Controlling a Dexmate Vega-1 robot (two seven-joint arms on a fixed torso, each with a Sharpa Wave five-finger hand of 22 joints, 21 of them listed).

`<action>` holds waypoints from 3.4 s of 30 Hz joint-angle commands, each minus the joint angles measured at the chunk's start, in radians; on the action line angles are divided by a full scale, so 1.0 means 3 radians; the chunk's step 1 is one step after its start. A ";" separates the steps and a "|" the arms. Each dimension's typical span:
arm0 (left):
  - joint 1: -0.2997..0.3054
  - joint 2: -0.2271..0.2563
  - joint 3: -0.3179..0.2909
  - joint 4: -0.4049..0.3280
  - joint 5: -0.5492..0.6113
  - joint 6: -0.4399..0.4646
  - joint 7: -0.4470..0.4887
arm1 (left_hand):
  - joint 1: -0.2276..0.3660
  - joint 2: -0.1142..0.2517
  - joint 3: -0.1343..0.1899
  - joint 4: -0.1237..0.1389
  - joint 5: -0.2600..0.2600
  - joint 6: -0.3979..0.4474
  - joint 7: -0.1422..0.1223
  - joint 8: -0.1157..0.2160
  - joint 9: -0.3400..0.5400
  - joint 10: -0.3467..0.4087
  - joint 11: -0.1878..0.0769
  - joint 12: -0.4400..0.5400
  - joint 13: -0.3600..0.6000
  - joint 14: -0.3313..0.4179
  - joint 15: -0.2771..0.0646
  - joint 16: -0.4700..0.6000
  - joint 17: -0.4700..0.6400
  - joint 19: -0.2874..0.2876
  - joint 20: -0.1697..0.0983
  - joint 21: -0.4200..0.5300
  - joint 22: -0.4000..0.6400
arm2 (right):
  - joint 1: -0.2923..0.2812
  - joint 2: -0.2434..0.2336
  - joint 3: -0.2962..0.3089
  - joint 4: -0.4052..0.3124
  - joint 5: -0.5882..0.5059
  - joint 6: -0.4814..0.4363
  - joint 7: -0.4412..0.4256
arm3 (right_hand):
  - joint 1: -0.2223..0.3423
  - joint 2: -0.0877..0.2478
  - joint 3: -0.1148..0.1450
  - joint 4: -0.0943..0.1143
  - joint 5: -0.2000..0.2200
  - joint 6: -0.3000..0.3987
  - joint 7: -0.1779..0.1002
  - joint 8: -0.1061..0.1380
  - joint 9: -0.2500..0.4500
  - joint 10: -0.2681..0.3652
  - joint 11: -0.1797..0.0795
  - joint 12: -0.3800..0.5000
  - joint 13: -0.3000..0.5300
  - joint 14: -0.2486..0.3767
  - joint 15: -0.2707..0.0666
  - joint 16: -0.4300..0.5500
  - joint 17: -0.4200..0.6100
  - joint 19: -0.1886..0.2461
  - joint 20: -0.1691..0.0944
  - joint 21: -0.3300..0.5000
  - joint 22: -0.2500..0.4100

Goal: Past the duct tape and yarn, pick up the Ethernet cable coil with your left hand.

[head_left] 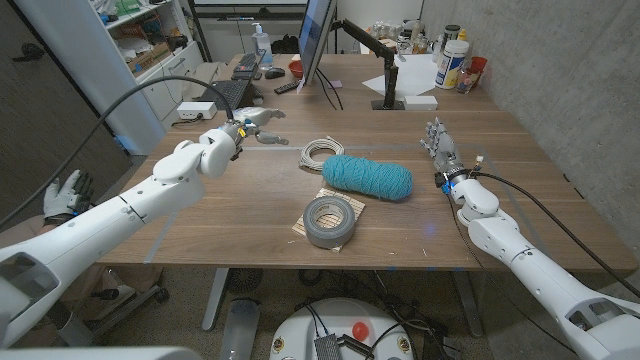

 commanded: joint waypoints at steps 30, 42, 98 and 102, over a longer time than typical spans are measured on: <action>-0.0247 -0.0077 0.0050 0.0236 0.0060 -0.0550 -0.0408 | -0.0025 0.0006 -0.0112 0.0002 0.0061 0.0101 -0.0049 0.0049 0.0016 0.0071 0.0004 0.0026 0.0048 0.0040 -0.0356 -0.0002 0.0027 -0.0016 -0.0023 -0.0010 0.0006 | -0.0005 0.0057 0.0054 0.0064 -0.0031 0.0119 -0.0121 | 0.0034 0.0324 0.0042 -0.0013 -0.0002 -0.0008 -0.0027 0.0001 0.0015 -0.0010 -0.0012 -0.0012 0.0011 -0.0028 -0.0147 0.0015 0.0002 -0.0019 0.0017 0.0013 0.0008; -0.0300 -0.0051 0.0073 0.0253 0.0141 -0.0763 -0.0515 | -0.0024 0.0015 -0.0134 0.0003 0.0071 0.0091 -0.0057 0.0046 0.0018 0.0051 0.0011 0.0015 0.0057 0.0014 -0.0346 -0.0016 0.0027 -0.0031 -0.0013 -0.0016 0.0006 | 0.0009 0.0043 0.0038 0.0076 -0.0083 0.0082 -0.0174 | 0.0033 0.0315 0.0045 -0.0014 -0.0005 -0.0008 -0.0033 0.0001 0.0015 -0.0015 -0.0022 -0.0013 0.0011 -0.0034 -0.0153 0.0013 0.0002 -0.0037 0.0033 0.0008 0.0008; -0.0526 -0.0344 0.0316 0.0911 0.0458 -0.1366 -0.0194 | -0.0024 0.0040 -0.0245 0.0010 0.0116 0.0091 -0.0083 0.0043 0.0021 0.0031 0.0016 -0.0010 0.0091 -0.0057 -0.0323 -0.0049 0.0024 -0.0094 0.0000 -0.0034 0.0001 | 0.0018 0.0059 0.0039 0.0103 -0.0101 0.0095 -0.0212 | 0.0027 0.0307 0.0069 -0.0012 -0.0017 -0.0005 -0.0034 0.0002 0.0016 -0.0012 -0.0026 -0.0009 0.0011 -0.0043 -0.0161 0.0013 0.0001 -0.0052 0.0015 0.0012 0.0009; -0.0555 -0.0371 0.0349 0.0961 0.0478 -0.1404 -0.0159 | -0.0021 0.0041 -0.0250 0.0009 0.0119 0.0096 -0.0091 0.0045 0.0021 0.0035 0.0012 -0.0010 0.0092 -0.0053 -0.0323 -0.0046 0.0023 -0.0093 0.0001 -0.0032 0.0001 | 0.0019 0.0059 0.0039 0.0101 -0.0099 0.0087 -0.0215 | 0.0027 0.0307 0.0070 -0.0012 -0.0018 -0.0005 -0.0032 0.0002 0.0016 -0.0014 -0.0027 -0.0009 0.0011 -0.0046 -0.0162 0.0013 0.0001 -0.0060 0.0013 0.0010 0.0009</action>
